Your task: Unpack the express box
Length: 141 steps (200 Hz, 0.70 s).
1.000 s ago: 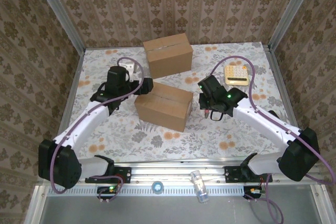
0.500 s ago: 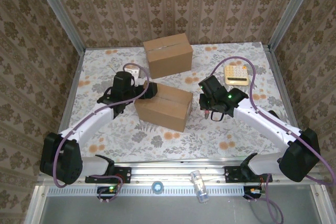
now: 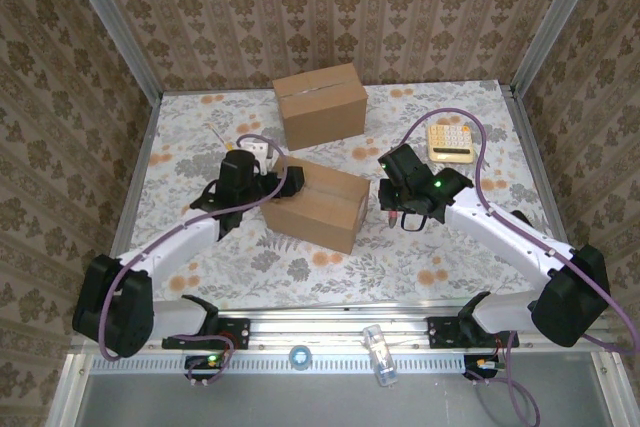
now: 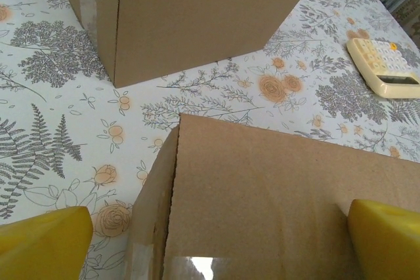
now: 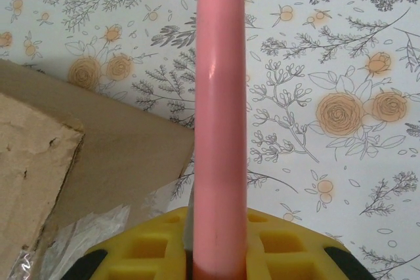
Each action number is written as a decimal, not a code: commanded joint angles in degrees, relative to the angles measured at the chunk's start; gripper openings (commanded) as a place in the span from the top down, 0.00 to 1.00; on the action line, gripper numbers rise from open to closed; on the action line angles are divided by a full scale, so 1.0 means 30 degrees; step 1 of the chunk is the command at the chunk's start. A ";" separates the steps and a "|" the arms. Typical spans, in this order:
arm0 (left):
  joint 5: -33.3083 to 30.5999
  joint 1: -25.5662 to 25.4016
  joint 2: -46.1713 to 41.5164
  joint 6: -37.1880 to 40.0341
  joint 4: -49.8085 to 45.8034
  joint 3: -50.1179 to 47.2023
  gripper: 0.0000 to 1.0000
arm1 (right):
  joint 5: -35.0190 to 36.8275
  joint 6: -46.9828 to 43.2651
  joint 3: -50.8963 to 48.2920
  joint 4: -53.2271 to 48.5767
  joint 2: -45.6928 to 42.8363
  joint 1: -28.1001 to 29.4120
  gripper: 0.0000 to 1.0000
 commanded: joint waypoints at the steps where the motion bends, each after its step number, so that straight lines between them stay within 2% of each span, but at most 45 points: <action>1: -0.0420 -0.0210 -0.0133 -0.0331 -0.0954 -0.0756 0.02 | -0.0726 0.0427 -0.0099 0.0278 -0.0330 -0.0096 1.00; 53: -0.1381 -0.0215 0.0172 -0.0754 -0.2036 -0.1493 0.02 | -0.3436 0.0614 -0.0599 -0.0117 -0.2435 -0.0253 1.00; 106: -0.1798 -0.0215 0.0584 -0.0859 -0.3551 -0.0986 0.03 | -0.9187 0.1595 -0.2879 -0.0421 -0.6479 -0.1398 1.00; 141: -0.1838 -0.0215 0.0884 -0.0940 -0.4008 -0.0629 0.03 | -1.2765 0.3148 -0.4743 0.1050 -0.8501 -0.1473 1.00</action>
